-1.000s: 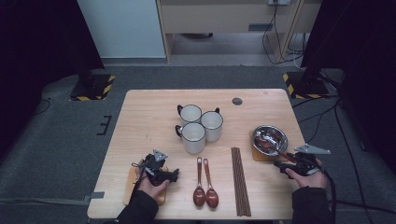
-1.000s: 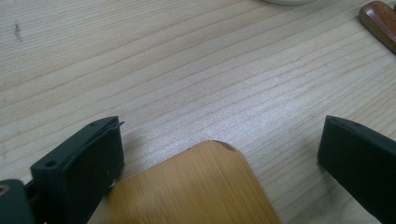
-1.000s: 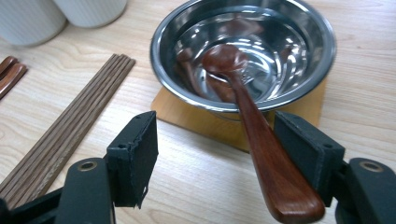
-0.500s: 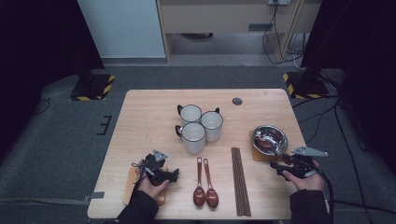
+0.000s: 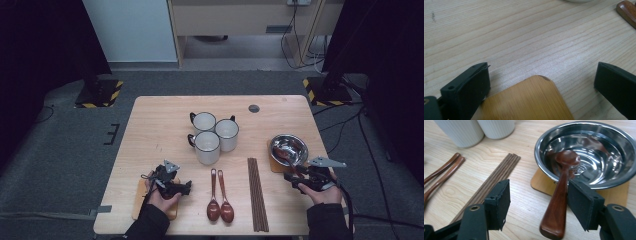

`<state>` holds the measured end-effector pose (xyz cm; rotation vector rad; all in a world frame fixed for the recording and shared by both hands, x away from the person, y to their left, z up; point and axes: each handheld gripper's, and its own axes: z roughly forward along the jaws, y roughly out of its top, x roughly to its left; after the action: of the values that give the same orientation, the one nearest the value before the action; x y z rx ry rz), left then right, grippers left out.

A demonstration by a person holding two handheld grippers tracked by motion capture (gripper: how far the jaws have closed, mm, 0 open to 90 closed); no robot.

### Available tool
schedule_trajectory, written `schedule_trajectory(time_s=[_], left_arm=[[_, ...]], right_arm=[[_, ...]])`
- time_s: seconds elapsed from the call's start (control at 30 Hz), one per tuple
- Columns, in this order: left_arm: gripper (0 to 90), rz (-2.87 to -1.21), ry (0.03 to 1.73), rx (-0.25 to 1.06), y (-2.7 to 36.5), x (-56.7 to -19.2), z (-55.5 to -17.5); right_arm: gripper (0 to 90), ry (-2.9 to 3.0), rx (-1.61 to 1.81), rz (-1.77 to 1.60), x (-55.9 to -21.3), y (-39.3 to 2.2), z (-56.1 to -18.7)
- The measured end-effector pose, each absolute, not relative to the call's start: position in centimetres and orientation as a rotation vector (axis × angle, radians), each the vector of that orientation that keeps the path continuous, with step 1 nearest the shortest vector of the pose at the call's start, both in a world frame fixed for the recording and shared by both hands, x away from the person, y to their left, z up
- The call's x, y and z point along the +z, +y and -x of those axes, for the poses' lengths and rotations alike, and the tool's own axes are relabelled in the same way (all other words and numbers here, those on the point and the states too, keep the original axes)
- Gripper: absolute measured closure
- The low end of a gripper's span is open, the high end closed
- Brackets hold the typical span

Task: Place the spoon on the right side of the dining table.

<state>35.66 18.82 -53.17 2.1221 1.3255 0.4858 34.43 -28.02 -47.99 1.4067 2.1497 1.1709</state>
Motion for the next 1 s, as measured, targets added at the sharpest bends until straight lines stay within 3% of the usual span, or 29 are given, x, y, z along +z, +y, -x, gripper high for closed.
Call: schedule_trajectory(time_s=[1.0], left_arm=[[0.0,-2.120,1.326,0.486,18.8,-53.2,-35.7]], right_arm=[[36.1,2.135,1.255,-1.348,-46.7,-26.7,-34.4]])
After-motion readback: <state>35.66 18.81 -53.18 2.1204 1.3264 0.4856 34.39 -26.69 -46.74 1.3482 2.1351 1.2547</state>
